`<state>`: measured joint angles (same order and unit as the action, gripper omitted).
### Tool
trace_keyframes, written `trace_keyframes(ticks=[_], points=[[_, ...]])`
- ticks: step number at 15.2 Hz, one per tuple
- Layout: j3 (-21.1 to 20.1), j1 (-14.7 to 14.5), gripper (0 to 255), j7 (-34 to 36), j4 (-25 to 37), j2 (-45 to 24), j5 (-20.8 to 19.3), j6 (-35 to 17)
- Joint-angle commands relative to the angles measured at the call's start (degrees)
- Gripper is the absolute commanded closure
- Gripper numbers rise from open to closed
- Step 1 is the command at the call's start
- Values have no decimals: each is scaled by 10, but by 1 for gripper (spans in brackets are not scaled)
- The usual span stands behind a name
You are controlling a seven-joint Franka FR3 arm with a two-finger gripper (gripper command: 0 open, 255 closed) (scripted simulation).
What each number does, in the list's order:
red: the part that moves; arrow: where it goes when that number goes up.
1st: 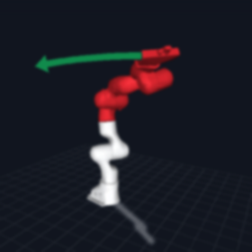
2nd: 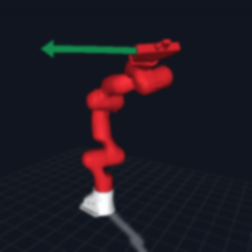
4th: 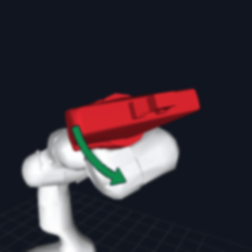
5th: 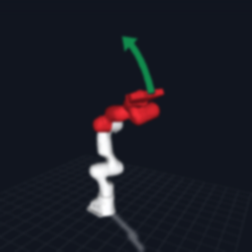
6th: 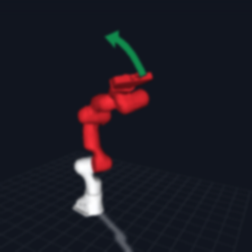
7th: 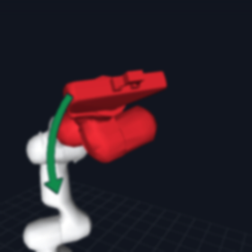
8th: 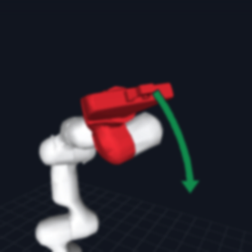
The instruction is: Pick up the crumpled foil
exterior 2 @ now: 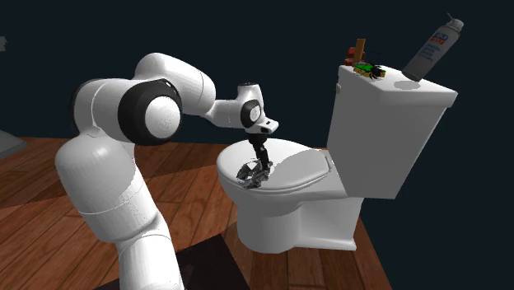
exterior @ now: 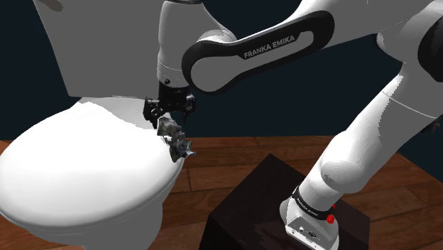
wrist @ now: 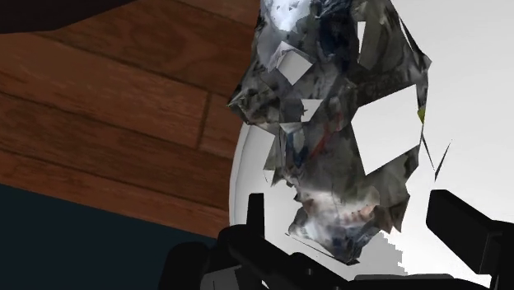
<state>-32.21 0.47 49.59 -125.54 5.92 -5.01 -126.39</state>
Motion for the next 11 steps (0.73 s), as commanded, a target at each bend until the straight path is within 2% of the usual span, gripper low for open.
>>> trace_keyframes(ticks=[1,5,6,11], points=[[-2,0,0,8,-8,-8,-7,-15],[-4,1,0,15,-19,-19,-16,-34],[-3,1,255,15,-19,-18,-15,-34],[-3,1,255,14,-19,-17,-15,-33]])
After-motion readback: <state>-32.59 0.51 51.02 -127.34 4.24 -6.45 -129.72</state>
